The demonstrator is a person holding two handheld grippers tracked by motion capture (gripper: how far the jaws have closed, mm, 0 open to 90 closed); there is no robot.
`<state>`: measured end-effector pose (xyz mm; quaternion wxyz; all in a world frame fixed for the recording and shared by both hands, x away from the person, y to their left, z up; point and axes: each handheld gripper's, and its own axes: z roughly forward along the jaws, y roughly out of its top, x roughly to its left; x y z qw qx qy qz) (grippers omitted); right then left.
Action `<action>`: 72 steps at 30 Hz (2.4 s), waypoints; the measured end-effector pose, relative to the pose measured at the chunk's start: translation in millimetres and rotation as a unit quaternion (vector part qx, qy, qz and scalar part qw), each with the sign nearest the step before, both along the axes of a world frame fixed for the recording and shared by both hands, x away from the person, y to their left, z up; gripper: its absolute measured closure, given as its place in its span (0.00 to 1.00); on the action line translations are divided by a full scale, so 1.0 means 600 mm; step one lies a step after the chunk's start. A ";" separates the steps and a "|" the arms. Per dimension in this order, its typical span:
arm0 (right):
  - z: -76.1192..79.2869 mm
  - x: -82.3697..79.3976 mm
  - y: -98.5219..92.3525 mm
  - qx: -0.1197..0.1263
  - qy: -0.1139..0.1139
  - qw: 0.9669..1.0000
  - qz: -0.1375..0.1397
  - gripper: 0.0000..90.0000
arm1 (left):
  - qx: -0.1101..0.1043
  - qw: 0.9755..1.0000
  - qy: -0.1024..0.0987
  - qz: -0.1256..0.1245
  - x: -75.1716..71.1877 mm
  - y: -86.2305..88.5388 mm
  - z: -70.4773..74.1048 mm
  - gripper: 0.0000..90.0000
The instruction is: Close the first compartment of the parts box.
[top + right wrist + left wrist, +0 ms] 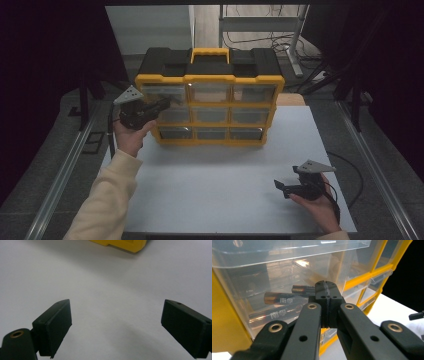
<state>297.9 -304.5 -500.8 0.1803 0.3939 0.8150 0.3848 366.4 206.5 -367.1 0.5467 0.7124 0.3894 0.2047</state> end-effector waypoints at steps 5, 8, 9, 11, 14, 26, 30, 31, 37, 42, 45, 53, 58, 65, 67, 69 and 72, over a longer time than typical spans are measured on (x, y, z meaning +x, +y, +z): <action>0.000 0.002 0.004 0.003 0.001 1.000 0.005 0.11 | 0.002 1.000 0.002 0.009 0.011 -0.003 0.002 1.00; 0.000 0.004 0.004 0.005 0.000 1.000 0.007 0.11 | -0.002 1.000 0.002 0.013 0.018 -0.002 0.002 1.00; 0.001 0.005 0.004 0.008 0.001 1.000 0.006 0.11 | -0.003 1.000 0.002 0.015 0.020 -0.002 0.001 1.00; 0.001 0.007 0.005 0.009 0.001 1.000 0.009 0.11 | -0.009 1.000 0.003 0.020 0.024 -0.001 0.001 1.00; -0.002 0.010 0.009 0.004 0.004 1.000 0.014 0.11 | -0.012 1.000 0.004 0.024 0.028 0.003 0.001 1.00; -0.001 0.005 0.008 0.001 0.002 1.000 0.012 0.11 | -0.004 1.000 -0.003 0.004 -0.007 0.007 -0.010 1.00; 0.000 0.003 0.007 0.000 0.001 1.000 0.009 0.11 | -0.008 1.000 -0.005 -0.012 -0.035 0.014 -0.016 1.00; 0.001 0.003 0.007 0.000 0.000 1.000 0.009 0.11 | -0.009 1.000 -0.005 -0.018 -0.043 0.016 -0.018 0.98; 0.001 0.003 0.006 -0.002 0.000 1.000 0.006 0.11 | 0.017 0.999 -0.013 -0.035 -0.092 0.011 -0.035 0.48; 0.000 0.005 0.007 -0.004 0.001 1.000 0.006 0.11 | 0.028 0.999 0.003 -0.031 -0.123 0.015 -0.052 0.23; 0.000 0.005 0.007 -0.003 0.002 1.000 0.006 0.11 | 0.035 0.999 0.022 -0.027 -0.136 0.018 -0.071 0.16; -0.001 0.006 0.009 -0.002 0.002 1.000 0.009 0.11 | 0.061 0.997 0.054 -0.013 -0.162 0.034 -0.131 0.10; 0.001 0.007 0.009 0.002 -0.001 1.000 0.009 0.11 | 0.067 0.995 0.071 -0.011 -0.163 0.035 -0.164 0.10; 0.004 0.005 0.011 0.008 -0.010 1.000 0.015 0.11 | 0.070 0.994 0.081 -0.012 -0.167 0.035 -0.182 0.10; 0.005 0.004 0.011 0.009 -0.012 1.000 0.016 0.11 | 0.065 0.994 0.082 -0.014 -0.167 0.037 -0.183 0.09; 0.005 0.003 0.011 0.010 -0.013 1.000 0.017 0.11 | 0.067 0.994 0.081 -0.012 -0.167 0.037 -0.183 0.10; 0.005 0.003 0.010 0.011 -0.014 1.000 0.017 0.11 | 0.072 0.994 0.080 -0.014 -0.166 0.035 -0.185 0.10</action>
